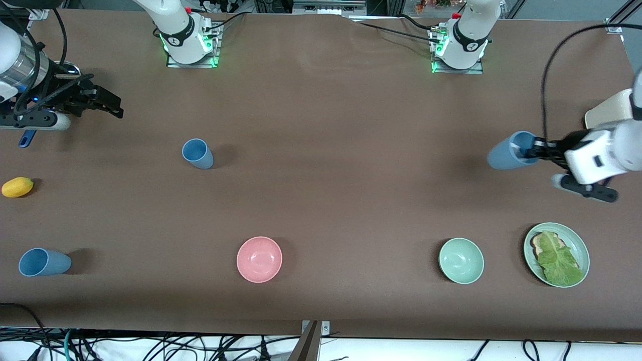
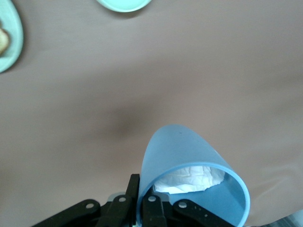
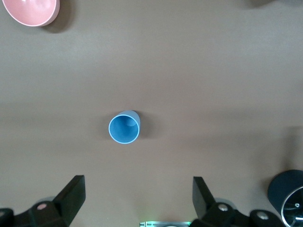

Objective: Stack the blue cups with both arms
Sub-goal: 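Lift the blue cup with the left gripper and carry it toward the table middle, then carry the cup to the middle while the right gripper reaches the other cup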

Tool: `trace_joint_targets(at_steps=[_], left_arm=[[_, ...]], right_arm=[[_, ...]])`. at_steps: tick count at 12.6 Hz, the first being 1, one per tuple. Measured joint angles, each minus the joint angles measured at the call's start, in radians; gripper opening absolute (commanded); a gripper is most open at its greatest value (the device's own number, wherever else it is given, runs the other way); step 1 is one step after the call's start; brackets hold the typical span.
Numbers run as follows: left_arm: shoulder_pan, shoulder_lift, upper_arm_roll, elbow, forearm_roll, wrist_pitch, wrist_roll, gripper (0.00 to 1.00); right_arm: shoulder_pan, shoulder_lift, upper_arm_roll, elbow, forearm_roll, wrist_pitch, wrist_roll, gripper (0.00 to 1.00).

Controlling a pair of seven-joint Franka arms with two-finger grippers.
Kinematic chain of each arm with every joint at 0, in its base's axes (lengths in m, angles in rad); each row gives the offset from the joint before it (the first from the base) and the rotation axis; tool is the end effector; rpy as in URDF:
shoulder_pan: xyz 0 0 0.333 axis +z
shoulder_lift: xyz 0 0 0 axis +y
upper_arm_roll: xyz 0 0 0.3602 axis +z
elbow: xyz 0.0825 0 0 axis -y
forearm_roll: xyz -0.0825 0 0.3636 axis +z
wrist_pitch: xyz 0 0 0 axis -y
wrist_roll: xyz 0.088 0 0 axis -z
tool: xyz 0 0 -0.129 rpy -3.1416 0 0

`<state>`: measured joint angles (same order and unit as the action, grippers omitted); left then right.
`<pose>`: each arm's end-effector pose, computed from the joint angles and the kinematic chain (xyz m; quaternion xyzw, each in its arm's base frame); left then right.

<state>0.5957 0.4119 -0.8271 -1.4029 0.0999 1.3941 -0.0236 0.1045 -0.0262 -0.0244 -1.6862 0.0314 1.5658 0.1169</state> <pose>0.6024 -0.0370 0.5315 0.9792 -0.1012 -0.1555 0.0819 0.5161 0.0453 0.6084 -0.9986 0.0190 0.0484 0.0113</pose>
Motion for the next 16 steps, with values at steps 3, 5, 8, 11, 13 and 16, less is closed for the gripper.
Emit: trace_joint_targets(at_steps=[3,5,8,11,13,16], left_arm=[[-0.158,0.004,-0.048,-0.002,-0.001,0.019,-0.224,0.0],[-0.288,0.02,-0.045,-0.013,-0.001,0.081,-0.384,0.0],[-0.428,0.099,-0.011,-0.033,0.0,0.186,-0.505,0.0],[-0.579,0.229,0.051,-0.04,0.061,0.299,-0.525,0.0],[-0.71,0.298,0.124,-0.039,0.09,0.381,-0.539,0.0],[-0.857,0.333,0.242,-0.038,0.092,0.489,-0.548,0.0]], right_arm=[[-0.001,0.008,-0.011,0.0,0.0,0.009,0.0,1.0],[-0.002,0.009,-0.017,0.0,0.0,0.014,0.0,1.0],[-0.002,0.009,-0.017,0.0,0.0,0.017,0.0,1.0],[0.0,0.016,-0.015,0.0,0.0,0.018,0.0,1.0],[0.003,0.032,-0.01,0.0,0.0,0.018,0.0,1.0],[0.002,0.059,-0.009,0.0,0.0,0.017,-0.003,1.0]])
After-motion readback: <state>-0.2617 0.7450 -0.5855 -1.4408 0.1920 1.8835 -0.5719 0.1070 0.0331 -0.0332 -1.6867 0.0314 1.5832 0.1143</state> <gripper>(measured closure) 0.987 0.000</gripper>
